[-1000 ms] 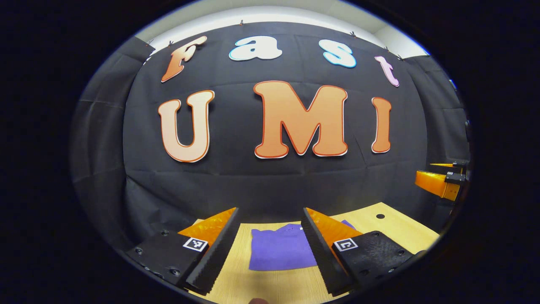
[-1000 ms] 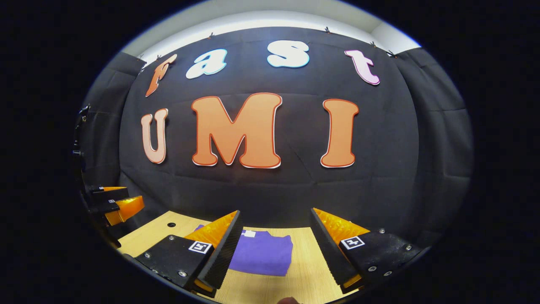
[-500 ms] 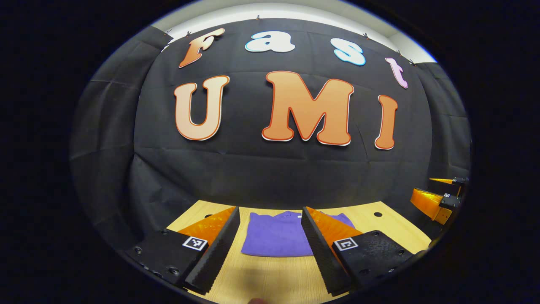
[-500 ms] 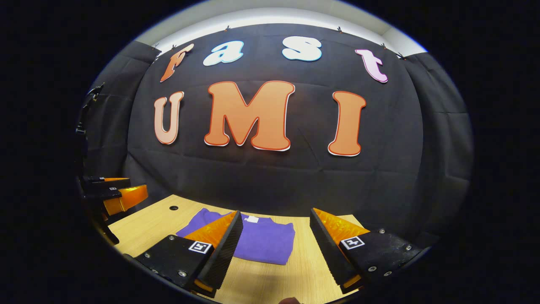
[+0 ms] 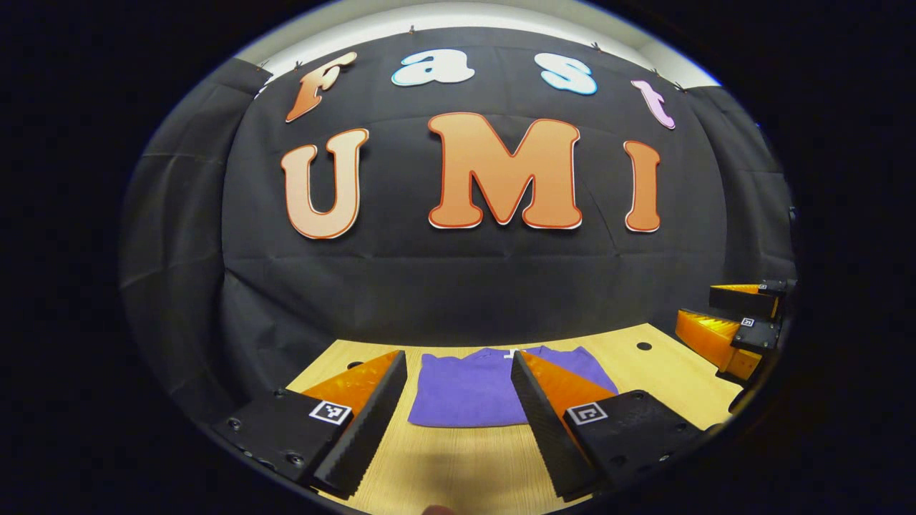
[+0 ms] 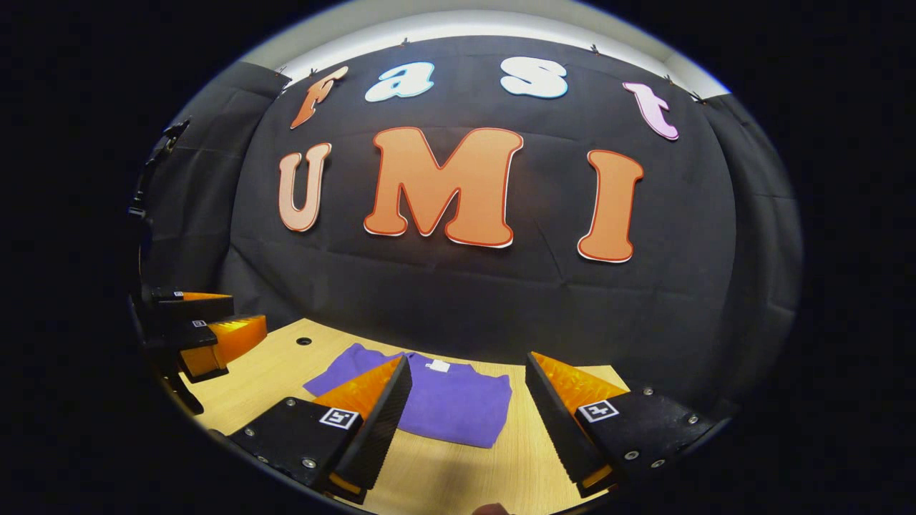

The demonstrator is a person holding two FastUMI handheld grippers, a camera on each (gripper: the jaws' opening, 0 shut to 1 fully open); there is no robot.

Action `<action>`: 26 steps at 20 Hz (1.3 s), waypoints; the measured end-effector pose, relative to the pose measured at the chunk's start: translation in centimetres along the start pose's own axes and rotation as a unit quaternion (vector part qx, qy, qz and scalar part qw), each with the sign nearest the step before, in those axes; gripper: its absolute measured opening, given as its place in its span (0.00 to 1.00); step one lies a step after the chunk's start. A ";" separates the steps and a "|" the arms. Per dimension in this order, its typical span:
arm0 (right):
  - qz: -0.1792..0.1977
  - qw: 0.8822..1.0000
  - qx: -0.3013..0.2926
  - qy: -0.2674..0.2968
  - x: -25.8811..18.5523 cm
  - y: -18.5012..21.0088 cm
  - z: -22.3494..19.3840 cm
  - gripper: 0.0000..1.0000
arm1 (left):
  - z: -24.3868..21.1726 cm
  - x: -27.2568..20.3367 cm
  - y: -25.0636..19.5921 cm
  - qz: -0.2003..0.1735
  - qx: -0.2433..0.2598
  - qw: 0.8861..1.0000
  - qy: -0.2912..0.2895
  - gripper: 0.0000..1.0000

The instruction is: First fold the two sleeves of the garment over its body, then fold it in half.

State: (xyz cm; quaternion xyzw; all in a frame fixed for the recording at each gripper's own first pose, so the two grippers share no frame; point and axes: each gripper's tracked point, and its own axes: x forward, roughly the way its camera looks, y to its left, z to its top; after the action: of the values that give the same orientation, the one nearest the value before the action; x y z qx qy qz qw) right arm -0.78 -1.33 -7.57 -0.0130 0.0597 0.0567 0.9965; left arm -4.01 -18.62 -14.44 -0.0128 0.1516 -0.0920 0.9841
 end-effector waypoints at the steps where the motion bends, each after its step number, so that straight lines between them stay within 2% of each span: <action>1: 0.003 1.000 0.001 -0.003 0.1 -0.1 0.0 0.95 | 0.0 0.1 0.1 0.003 0.000 1.000 -0.002 0.93; 5: 0.018 1.000 0.005 -0.016 0.4 -0.3 0.0 0.95 | -0.1 -0.1 0.0 0.021 0.000 1.000 -0.009 0.93; 8: 0.020 1.000 0.010 -0.003 -0.1 -0.6 -0.6 0.95 | -0.1 -0.7 -0.7 0.015 0.002 1.000 -0.005 0.93; 15: -0.044 0.998 -0.026 -0.033 -4.8 -2.0 1.1 0.95 | 0.6 -3.3 -0.8 -0.024 0.020 0.999 -0.028 0.93; 21: -0.059 0.996 -0.038 -0.048 -8.4 -0.7 2.1 0.95 | 0.8 -6.0 0.0 -0.043 0.023 0.998 -0.051 0.93; 26: -0.061 0.996 -0.046 -0.053 -11.1 0.2 2.6 0.95 | 0.8 -8.0 0.4 -0.043 0.037 0.997 -0.061 0.93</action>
State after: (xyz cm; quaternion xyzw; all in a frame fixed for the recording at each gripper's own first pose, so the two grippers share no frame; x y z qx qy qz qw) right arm -11.49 -2.27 -3.64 -0.0591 0.0034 -0.0013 0.9982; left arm -11.23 -16.78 -11.36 0.0112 0.0869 -0.1388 0.9864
